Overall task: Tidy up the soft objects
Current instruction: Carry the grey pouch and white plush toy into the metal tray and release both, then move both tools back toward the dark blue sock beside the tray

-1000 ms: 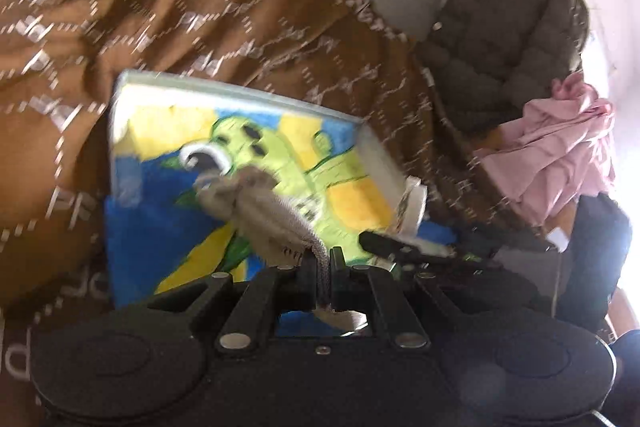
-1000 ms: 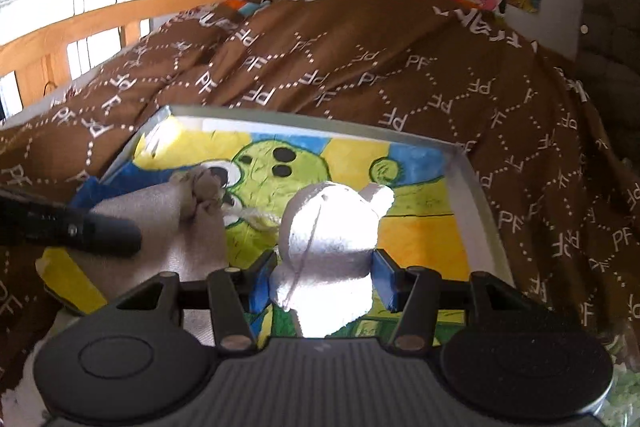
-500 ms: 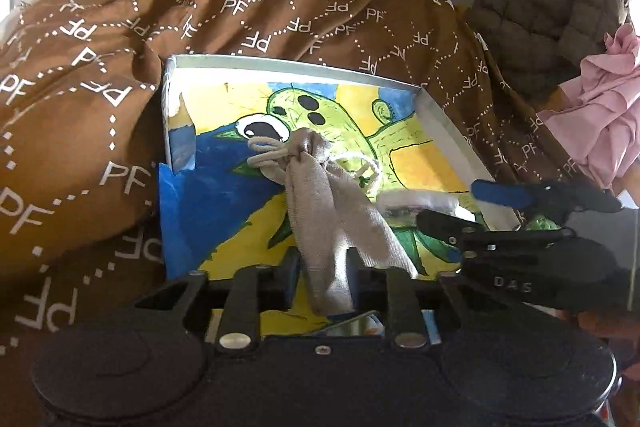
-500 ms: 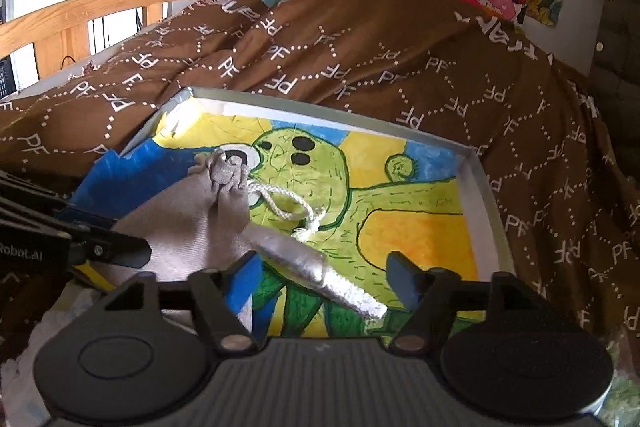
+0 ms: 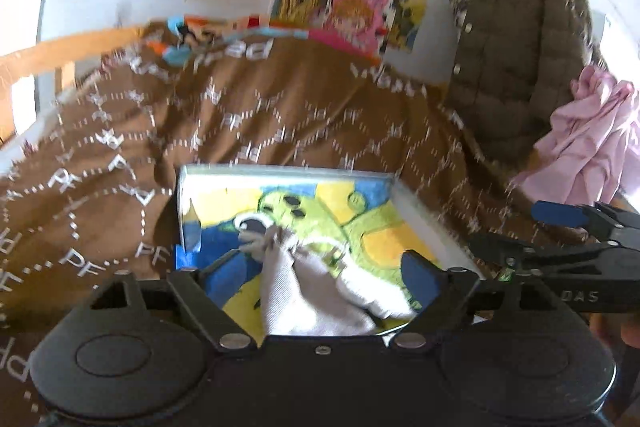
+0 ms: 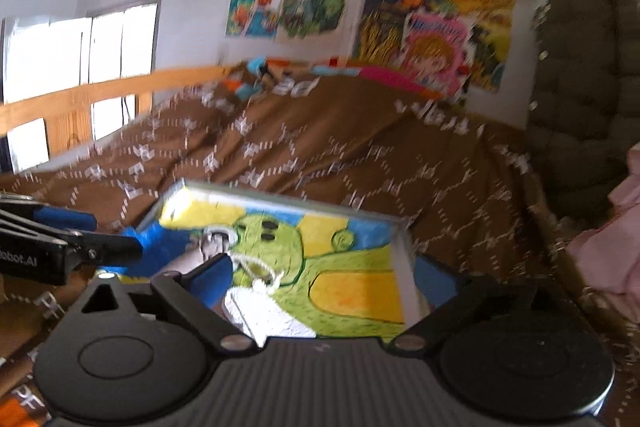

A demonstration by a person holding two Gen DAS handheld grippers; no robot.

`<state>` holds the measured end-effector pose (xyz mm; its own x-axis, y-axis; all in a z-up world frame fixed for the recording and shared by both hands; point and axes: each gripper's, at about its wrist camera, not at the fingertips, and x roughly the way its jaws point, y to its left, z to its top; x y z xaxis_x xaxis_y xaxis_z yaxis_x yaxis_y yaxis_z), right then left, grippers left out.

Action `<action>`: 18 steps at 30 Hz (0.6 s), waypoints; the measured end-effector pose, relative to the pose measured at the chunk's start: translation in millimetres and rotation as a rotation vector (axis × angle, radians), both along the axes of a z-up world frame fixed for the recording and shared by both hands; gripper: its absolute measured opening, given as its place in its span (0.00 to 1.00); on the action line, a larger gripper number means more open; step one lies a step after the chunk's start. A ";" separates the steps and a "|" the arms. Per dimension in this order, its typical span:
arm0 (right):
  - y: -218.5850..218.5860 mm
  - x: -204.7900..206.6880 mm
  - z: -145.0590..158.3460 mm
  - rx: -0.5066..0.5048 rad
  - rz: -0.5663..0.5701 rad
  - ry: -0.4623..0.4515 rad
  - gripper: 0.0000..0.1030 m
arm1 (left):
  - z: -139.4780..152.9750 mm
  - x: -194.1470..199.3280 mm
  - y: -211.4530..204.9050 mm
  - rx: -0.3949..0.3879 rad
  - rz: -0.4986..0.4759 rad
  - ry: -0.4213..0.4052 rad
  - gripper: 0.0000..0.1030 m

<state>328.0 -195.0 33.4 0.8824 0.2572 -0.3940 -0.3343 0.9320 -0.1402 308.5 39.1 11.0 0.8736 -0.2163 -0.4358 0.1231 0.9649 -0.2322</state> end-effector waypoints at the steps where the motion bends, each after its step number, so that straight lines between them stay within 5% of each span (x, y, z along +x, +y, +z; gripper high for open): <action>1: -3.6 -7.7 4.8 0.004 -0.002 -0.017 0.99 | 3.4 -5.6 -3.4 0.005 0.001 -0.015 0.88; 18: -82.3 -144.1 42.1 -0.052 -0.052 -0.140 1.00 | 21.3 -95.9 -59.2 0.053 -0.122 -0.125 0.99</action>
